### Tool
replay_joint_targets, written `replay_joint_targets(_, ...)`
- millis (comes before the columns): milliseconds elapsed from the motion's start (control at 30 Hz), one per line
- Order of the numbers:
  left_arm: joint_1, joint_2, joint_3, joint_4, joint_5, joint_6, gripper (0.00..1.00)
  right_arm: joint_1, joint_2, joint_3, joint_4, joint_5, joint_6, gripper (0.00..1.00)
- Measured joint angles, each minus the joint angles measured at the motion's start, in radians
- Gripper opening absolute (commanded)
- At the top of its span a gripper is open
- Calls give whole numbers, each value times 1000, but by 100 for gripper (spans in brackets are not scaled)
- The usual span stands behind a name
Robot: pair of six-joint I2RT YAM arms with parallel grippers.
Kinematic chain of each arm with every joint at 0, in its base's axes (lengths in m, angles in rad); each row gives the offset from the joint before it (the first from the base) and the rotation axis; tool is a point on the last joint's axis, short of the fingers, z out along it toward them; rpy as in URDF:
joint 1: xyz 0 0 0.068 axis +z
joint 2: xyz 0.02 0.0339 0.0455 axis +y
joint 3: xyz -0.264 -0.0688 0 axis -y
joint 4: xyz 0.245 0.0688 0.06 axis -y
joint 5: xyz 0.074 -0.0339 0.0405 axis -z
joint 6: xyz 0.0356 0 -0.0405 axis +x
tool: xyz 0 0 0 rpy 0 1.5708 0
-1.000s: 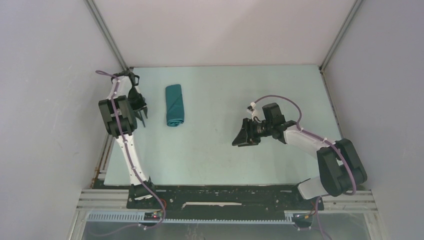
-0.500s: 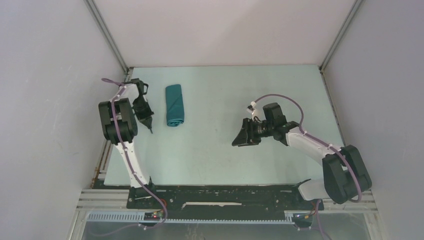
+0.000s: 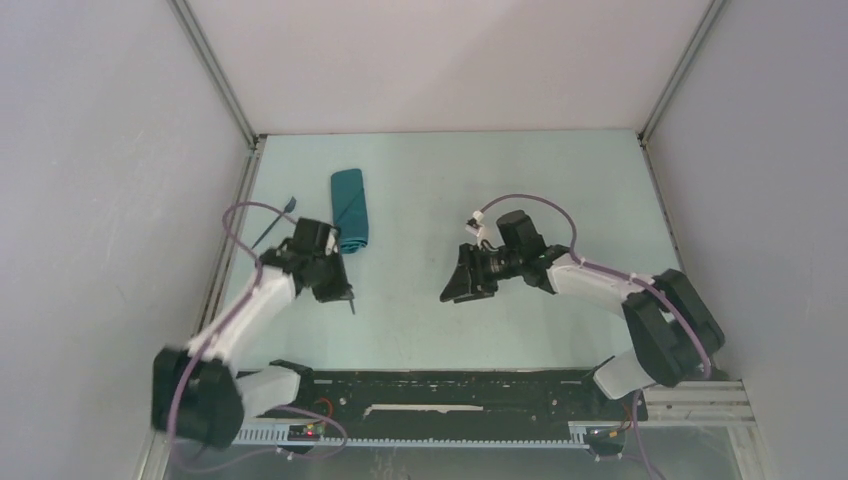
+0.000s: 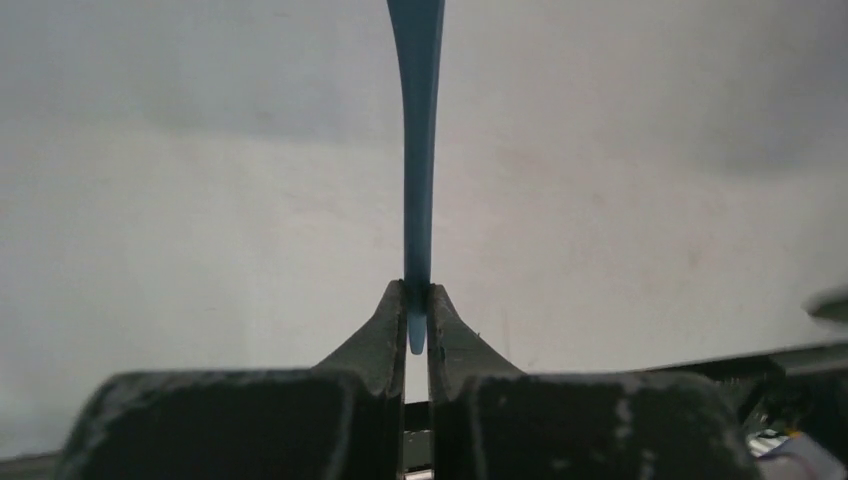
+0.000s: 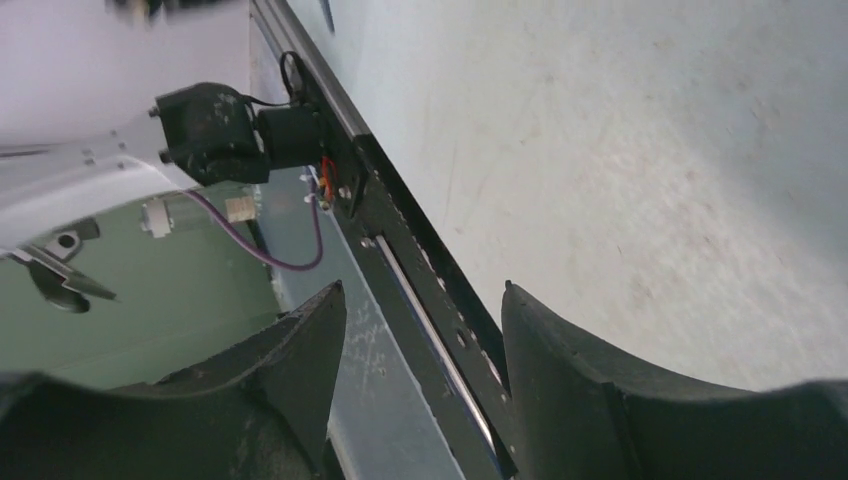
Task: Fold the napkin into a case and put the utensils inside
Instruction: Pick up the knife from the corner of the board, then pass from the left arm to the right
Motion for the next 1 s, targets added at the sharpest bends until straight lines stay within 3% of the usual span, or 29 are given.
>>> replay_joint_targets(167, -293, -402, -179, 172, -71, -155, 0, 71, 153, 76, 167, -8, 145, 61)
replay_joint_targets(267, -393, -494, -227, 271, -127, -237, 0, 119, 220, 148, 261, 10, 212, 58)
replay_joint_targets(500, -515, -392, -235, 391, -167, -298, 0, 175, 280, 286, 395, 45, 274, 46)
replay_joint_targets(800, -535, -367, -233, 432, -166, -301, 0, 198, 335, 346, 355, 118, 234, 39)
replay_joint_targets(867, -535, -359, -233, 439, -166, -301, 0, 207, 338, 346, 334, 131, 219, 32)
replay_joint_targets(967, -535, -353, -233, 440, -164, -301, 1, 222, 341, 346, 317, 147, 192, 11)
replay_joint_targets(1000, -535, -353, -233, 439, -164, -301, 9, 224, 343, 346, 315, 155, 183, 4)
